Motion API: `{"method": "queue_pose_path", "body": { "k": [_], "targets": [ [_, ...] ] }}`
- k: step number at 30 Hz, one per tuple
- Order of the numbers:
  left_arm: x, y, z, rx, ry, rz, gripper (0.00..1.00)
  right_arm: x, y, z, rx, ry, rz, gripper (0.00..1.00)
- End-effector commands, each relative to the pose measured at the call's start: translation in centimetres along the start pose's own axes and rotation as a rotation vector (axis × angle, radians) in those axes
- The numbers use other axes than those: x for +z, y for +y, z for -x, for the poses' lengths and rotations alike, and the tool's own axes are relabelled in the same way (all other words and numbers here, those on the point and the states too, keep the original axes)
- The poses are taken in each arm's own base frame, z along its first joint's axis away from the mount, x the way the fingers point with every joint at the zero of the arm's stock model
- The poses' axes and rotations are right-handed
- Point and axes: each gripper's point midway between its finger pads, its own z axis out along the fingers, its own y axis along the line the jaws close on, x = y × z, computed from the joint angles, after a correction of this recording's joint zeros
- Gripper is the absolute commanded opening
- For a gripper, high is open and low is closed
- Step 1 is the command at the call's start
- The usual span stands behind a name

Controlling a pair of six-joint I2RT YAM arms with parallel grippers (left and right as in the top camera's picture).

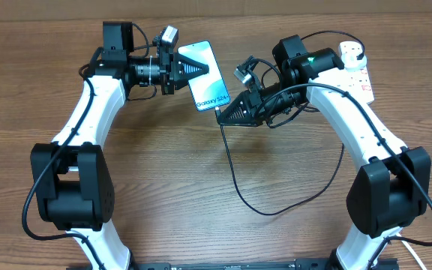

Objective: Plug charger to phone and switch on socket

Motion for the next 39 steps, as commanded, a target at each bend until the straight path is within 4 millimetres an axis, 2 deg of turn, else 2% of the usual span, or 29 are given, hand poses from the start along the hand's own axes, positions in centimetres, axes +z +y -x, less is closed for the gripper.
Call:
{"method": "queue_pose_path", "body": {
  "k": [1, 39],
  "targets": [
    [0.26, -0.74, -0.54, 0.002, 0.035, -0.033, 0.04, -0.62, 2.01, 0.07, -0.056, -0.02, 0.006, 0.04],
    [0.25, -0.77, -0.59, 0.001, 0.037, -0.035, 0.04, -0.03, 2.24, -0.15, -0.065, -0.005, 0.008, 0.04]
  ]
}}
